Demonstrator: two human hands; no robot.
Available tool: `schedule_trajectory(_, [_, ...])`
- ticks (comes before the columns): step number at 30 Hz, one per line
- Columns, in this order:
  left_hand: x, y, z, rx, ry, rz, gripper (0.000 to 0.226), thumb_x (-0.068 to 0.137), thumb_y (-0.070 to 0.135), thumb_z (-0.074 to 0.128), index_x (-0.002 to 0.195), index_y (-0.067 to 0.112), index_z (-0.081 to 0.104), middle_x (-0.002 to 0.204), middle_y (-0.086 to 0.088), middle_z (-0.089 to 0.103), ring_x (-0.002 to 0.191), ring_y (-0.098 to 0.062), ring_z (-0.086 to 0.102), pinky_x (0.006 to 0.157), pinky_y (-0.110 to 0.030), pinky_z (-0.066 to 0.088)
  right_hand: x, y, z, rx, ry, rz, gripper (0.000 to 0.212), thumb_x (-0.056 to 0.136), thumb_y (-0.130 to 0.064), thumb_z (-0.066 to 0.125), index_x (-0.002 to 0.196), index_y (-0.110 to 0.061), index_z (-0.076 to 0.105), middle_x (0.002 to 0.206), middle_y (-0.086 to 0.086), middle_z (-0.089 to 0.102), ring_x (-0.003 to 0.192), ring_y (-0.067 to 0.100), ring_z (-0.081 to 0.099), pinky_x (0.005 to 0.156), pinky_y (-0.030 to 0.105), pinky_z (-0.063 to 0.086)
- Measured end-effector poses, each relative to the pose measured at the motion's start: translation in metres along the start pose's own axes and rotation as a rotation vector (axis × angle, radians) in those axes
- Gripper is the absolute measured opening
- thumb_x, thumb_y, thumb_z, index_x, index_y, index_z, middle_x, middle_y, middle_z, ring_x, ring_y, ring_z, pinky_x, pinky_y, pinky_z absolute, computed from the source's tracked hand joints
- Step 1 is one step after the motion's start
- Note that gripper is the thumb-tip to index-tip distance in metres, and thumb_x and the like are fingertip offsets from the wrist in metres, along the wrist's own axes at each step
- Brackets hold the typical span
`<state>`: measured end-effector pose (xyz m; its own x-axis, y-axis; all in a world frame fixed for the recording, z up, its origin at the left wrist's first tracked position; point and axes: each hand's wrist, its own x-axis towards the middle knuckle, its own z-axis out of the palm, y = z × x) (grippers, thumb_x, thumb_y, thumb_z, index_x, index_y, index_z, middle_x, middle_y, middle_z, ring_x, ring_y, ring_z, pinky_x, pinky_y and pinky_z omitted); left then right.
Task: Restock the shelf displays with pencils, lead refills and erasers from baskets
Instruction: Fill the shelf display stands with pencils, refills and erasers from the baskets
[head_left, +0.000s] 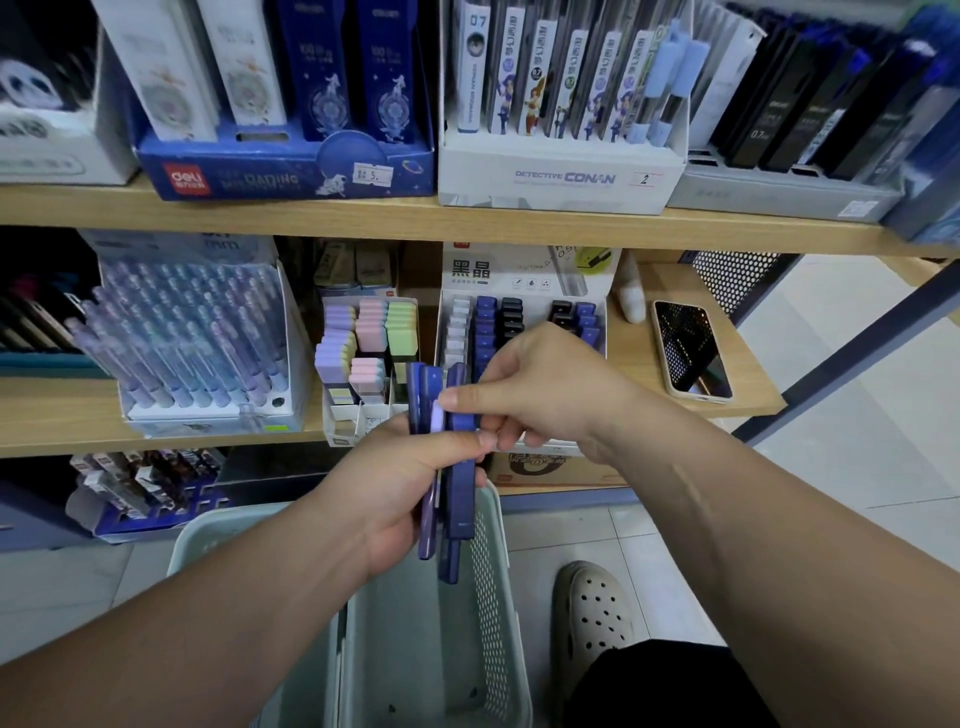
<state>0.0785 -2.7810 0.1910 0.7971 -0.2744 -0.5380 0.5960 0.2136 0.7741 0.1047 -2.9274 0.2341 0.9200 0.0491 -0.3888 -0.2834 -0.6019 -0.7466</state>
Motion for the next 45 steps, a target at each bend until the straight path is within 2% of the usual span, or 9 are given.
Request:
schedule_trajectory(9, [-0.003, 0.003, 0.002, -0.009, -0.116, -0.019, 0.028, 0.067, 0.024, 0.076, 0.093, 0.014, 0.075, 0.087, -0.012, 0.075, 0.065, -0.019, 0.069, 0.053, -0.026, 0.054, 0.005, 0.009, -0.018, 0.389, -0.011, 0.062, 0.007, 0.088, -0.011, 0.070, 0.086, -0.004, 0.069, 0.072, 0.014, 0.071, 0.061, 0.018, 0.068, 0.053, 0.024, 0.053])
schedule_trajectory(12, [-0.002, 0.002, 0.001, 0.015, -0.105, -0.020, 0.019, 0.073, 0.015, 0.076, 0.091, 0.012, 0.073, 0.083, -0.010, 0.074, 0.064, -0.018, 0.068, 0.052, -0.026, 0.053, 0.008, 0.016, -0.029, 0.541, -0.022, 0.039, 0.009, 0.090, -0.003, 0.062, 0.094, -0.001, 0.070, 0.078, 0.013, 0.072, 0.062, 0.017, 0.068, 0.058, 0.024, 0.057])
schedule_trajectory(19, [0.002, -0.002, 0.002, 0.025, -0.045, -0.022, 0.012, 0.082, 0.003, 0.073, 0.088, 0.013, 0.070, 0.073, -0.006, 0.072, 0.058, -0.016, 0.066, 0.052, -0.025, 0.052, 0.007, 0.031, -0.044, 0.543, -0.043, -0.013, 0.019, 0.090, 0.002, 0.067, 0.108, 0.000, 0.070, 0.087, 0.013, 0.076, 0.071, 0.017, 0.073, 0.064, 0.026, 0.061])
schedule_trajectory(25, [0.008, -0.005, 0.002, -0.018, -0.016, -0.051, 0.005, 0.083, 0.010, 0.073, 0.088, 0.011, 0.072, 0.077, -0.007, 0.071, 0.060, -0.017, 0.065, 0.052, -0.028, 0.050, 0.004, 0.047, -0.074, 0.537, 0.184, -0.030, 0.022, 0.095, 0.005, 0.059, 0.107, -0.010, 0.070, 0.085, 0.013, 0.075, 0.063, 0.016, 0.068, 0.064, 0.025, 0.061])
schedule_trajectory(30, [0.011, -0.006, 0.001, -0.019, -0.002, -0.071, 0.009, 0.082, 0.016, 0.075, 0.087, 0.011, 0.070, 0.072, -0.005, 0.066, 0.055, -0.015, 0.060, 0.050, -0.027, 0.049, 0.008, 0.074, -0.097, 0.294, 0.476, 0.023, 0.017, 0.099, -0.003, 0.058, 0.094, -0.012, 0.071, 0.091, 0.017, 0.075, 0.068, 0.019, 0.072, 0.076, 0.041, 0.063])
schedule_trajectory(34, [0.011, -0.007, 0.001, -0.006, -0.016, -0.067, 0.023, 0.070, 0.021, 0.079, 0.089, 0.012, 0.069, 0.072, -0.004, 0.065, 0.054, -0.015, 0.058, 0.050, -0.028, 0.048, 0.011, 0.086, -0.102, 0.168, 0.552, 0.068, 0.009, 0.090, -0.007, 0.070, 0.094, -0.014, 0.074, 0.087, 0.017, 0.076, 0.077, 0.027, 0.076, 0.082, 0.055, 0.061])
schedule_trajectory(39, [0.012, -0.010, 0.004, -0.007, -0.039, -0.077, 0.024, 0.065, 0.022, 0.079, 0.084, 0.011, 0.070, 0.073, -0.005, 0.065, 0.056, -0.016, 0.058, 0.050, -0.028, 0.049, 0.016, 0.084, -0.095, -0.323, 0.524, 0.015, 0.027, 0.079, -0.002, 0.069, 0.099, -0.019, 0.076, 0.081, 0.008, 0.075, 0.071, 0.025, 0.072, 0.071, 0.039, 0.062])
schedule_trajectory(42, [0.012, -0.011, 0.005, -0.007, -0.043, -0.078, 0.022, 0.065, 0.021, 0.078, 0.083, 0.011, 0.070, 0.074, -0.006, 0.065, 0.057, -0.016, 0.058, 0.051, -0.028, 0.048, 0.023, 0.090, -0.090, -0.479, 0.528, -0.087, 0.022, 0.084, -0.004, 0.067, 0.100, -0.015, 0.078, 0.082, 0.013, 0.073, 0.076, 0.033, 0.070, 0.073, 0.044, 0.060])
schedule_trajectory(45, [0.012, -0.011, 0.004, 0.002, -0.049, -0.079, 0.020, 0.067, 0.021, 0.078, 0.083, 0.011, 0.070, 0.073, -0.006, 0.065, 0.057, -0.017, 0.057, 0.051, -0.027, 0.048, 0.028, 0.094, -0.090, -0.602, 0.555, -0.167, 0.013, 0.087, -0.015, 0.071, 0.097, -0.018, 0.078, 0.084, 0.009, 0.070, 0.079, 0.030, 0.064, 0.071, 0.034, 0.052])
